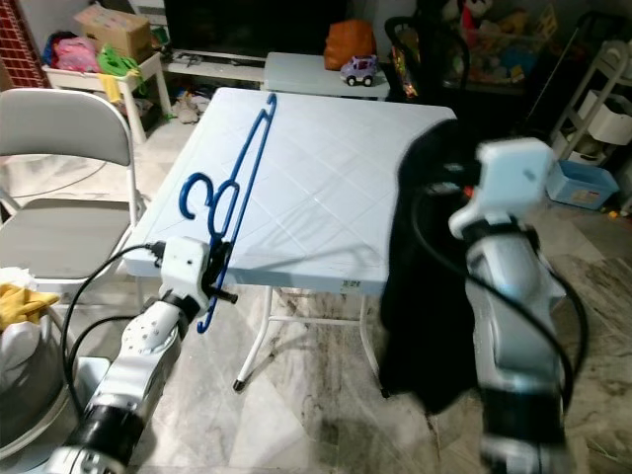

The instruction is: Hang hanger

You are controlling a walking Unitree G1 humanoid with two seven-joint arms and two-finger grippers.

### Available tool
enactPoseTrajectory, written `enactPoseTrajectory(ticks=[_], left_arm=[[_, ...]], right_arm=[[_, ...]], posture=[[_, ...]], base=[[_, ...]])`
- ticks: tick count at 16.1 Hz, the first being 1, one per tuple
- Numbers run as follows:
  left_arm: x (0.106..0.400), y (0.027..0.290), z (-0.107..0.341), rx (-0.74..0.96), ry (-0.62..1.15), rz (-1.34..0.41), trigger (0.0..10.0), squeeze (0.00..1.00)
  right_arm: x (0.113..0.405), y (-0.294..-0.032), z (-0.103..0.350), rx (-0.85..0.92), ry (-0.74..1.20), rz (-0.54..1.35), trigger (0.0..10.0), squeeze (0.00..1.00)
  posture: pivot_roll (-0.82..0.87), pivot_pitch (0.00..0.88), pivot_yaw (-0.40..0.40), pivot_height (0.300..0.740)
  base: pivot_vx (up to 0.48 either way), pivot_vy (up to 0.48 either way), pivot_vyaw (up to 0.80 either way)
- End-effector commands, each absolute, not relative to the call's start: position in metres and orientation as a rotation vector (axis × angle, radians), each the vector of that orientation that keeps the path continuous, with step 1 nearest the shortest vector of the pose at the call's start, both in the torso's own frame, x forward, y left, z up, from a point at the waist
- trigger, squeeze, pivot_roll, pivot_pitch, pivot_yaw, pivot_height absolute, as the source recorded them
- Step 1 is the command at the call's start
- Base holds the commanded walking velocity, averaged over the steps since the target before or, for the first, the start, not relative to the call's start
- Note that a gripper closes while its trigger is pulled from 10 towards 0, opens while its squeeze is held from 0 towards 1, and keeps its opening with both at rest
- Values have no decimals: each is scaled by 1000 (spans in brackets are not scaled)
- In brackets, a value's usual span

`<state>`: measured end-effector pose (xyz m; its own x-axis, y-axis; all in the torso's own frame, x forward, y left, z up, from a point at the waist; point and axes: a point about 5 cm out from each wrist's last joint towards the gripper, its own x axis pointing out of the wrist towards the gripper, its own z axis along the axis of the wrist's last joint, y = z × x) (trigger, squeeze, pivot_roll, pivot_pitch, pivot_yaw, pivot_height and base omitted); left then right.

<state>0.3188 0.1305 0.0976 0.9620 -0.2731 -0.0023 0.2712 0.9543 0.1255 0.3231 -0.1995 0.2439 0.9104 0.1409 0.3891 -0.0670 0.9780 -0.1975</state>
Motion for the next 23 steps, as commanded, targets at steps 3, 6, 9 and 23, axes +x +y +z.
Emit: enactPoseTrajectory(ticks=[3, 6, 9, 23], left_arm=[[318, 137, 98, 136, -3, -242, 10000, 0], [318, 136, 100, 136, -6, -243, 10000, 0], [314, 138, 99, 141, 4, -248, 10000, 0], [291, 157, 100, 165, 29, -180, 10000, 0]], right_arm=[[340, -182, 270, -143, -481, 199, 0, 0], [380, -166, 310, -137, -517, 246, 0, 0], [404, -168, 353, -113, -517, 175, 0, 0], [418, -199, 312, -377, -311, 128, 745, 0]], posture=[[175, 43, -127, 740], [199, 44, -127, 740], [222, 60, -129, 740], [306, 125, -167, 740]], base=[[0, 0, 0], [0, 0, 0], [0, 0, 0], [0, 0, 0]])
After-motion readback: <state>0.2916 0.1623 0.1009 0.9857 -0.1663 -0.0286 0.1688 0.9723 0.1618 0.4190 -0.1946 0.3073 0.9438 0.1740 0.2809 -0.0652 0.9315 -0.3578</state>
